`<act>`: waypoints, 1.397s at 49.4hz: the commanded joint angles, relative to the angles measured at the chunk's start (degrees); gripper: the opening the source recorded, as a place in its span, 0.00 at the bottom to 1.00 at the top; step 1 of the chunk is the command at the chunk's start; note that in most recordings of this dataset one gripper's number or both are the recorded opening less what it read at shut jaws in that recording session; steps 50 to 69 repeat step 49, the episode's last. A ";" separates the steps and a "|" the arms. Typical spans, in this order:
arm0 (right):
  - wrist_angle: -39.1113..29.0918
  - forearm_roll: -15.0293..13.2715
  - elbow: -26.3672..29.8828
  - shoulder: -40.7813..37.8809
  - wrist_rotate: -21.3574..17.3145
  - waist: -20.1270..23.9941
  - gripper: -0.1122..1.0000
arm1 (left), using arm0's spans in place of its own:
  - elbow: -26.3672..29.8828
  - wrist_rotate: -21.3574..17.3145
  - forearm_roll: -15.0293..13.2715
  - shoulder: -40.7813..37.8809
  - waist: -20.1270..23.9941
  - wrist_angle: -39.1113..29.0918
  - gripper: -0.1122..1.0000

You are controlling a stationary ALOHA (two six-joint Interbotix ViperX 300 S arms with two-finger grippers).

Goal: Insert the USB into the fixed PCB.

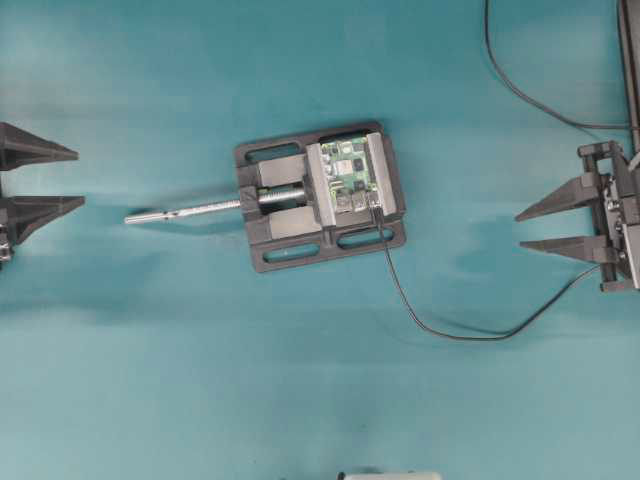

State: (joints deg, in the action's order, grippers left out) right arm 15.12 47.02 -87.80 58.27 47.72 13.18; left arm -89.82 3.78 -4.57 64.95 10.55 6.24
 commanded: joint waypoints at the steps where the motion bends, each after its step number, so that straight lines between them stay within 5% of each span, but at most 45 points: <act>1: -1.14 -0.35 1.41 -0.26 0.00 -0.09 0.52 | 0.62 0.62 0.18 -0.44 0.09 0.35 0.90; 29: -3.60 -0.88 1.67 -0.35 0.44 -0.09 0.52 | 0.62 0.62 0.18 -0.44 0.09 0.35 0.90; 41: 3.08 -9.67 3.08 -0.26 0.18 -0.09 0.52 | 0.53 0.62 0.18 -0.44 0.18 0.35 0.90; 69: 2.29 -9.76 4.31 -0.26 0.00 -0.09 0.52 | 0.53 0.62 0.18 -0.44 0.09 0.35 0.90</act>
